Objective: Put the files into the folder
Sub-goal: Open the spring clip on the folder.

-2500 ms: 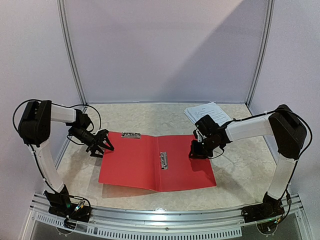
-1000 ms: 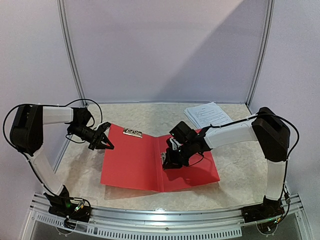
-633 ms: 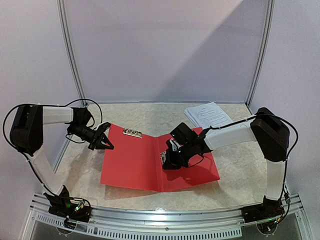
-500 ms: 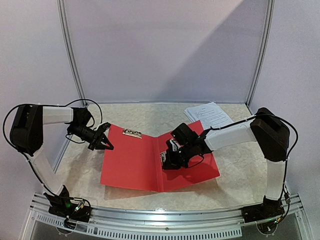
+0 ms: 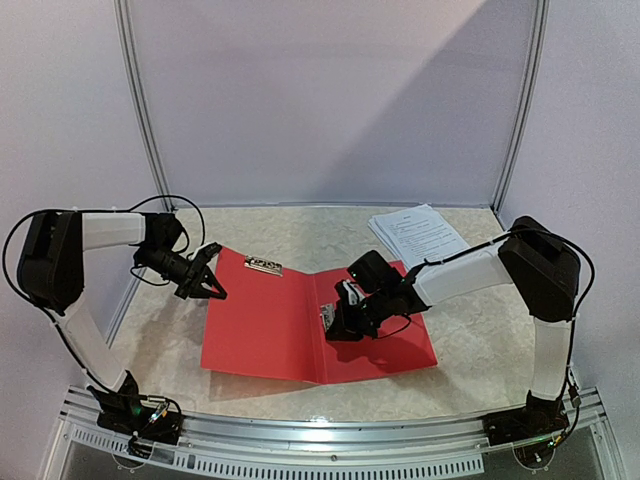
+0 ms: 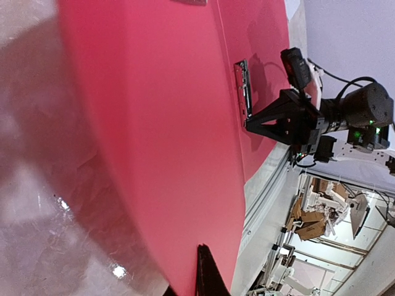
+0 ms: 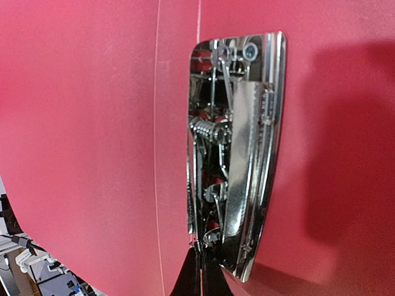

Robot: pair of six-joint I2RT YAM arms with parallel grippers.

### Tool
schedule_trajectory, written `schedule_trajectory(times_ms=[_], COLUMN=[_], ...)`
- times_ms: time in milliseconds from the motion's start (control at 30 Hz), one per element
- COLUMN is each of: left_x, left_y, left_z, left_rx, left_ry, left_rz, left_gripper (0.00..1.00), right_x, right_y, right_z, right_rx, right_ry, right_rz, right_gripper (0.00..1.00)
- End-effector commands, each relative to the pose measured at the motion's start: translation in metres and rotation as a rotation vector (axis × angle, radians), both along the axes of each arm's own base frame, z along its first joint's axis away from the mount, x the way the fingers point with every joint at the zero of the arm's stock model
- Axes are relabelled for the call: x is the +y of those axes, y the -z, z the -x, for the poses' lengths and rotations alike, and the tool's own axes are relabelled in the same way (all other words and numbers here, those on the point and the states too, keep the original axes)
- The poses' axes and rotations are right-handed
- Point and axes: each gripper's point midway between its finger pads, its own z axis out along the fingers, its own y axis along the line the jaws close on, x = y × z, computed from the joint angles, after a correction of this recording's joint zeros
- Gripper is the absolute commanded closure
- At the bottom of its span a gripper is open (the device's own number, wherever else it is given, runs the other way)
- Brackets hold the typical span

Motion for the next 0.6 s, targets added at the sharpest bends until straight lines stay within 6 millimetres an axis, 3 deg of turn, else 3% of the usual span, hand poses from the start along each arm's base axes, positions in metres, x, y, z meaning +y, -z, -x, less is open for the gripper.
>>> schedule_trajectory(times_ms=[0,67,267,367,567], left_x=[0.006,0.007,0.009,0.01,0.007], left_y=[-0.006,-0.006,-0.003,-0.003,-0.003], left_z=[0.0,0.001,0.001,0.0,0.001], left_rx=[-0.045,-0.046,-0.051,-0.052,-0.061], left_ry=[0.026,0.028,0.034,0.033,0.044], left_rz=[-0.061,-0.063,-0.086,-0.089,-0.088], left_gripper=[1.0,1.0,1.0,1.0,1.0], right_x=[-0.093,-0.099,-0.084,-0.065,-0.007], right_y=[0.083,0.078,0.052,0.036,-0.02], right_z=[0.014,0.011,0.0,-0.007,-0.012], right_rx=[0.107,0.099,0.058,0.041,0.03], right_ry=[0.136,0.152,0.116,0.092,-0.002], right_rz=[0.401,0.406,0.369,0.292,-0.011], right_gripper=[1.0,1.0,1.0,1.0,1.0])
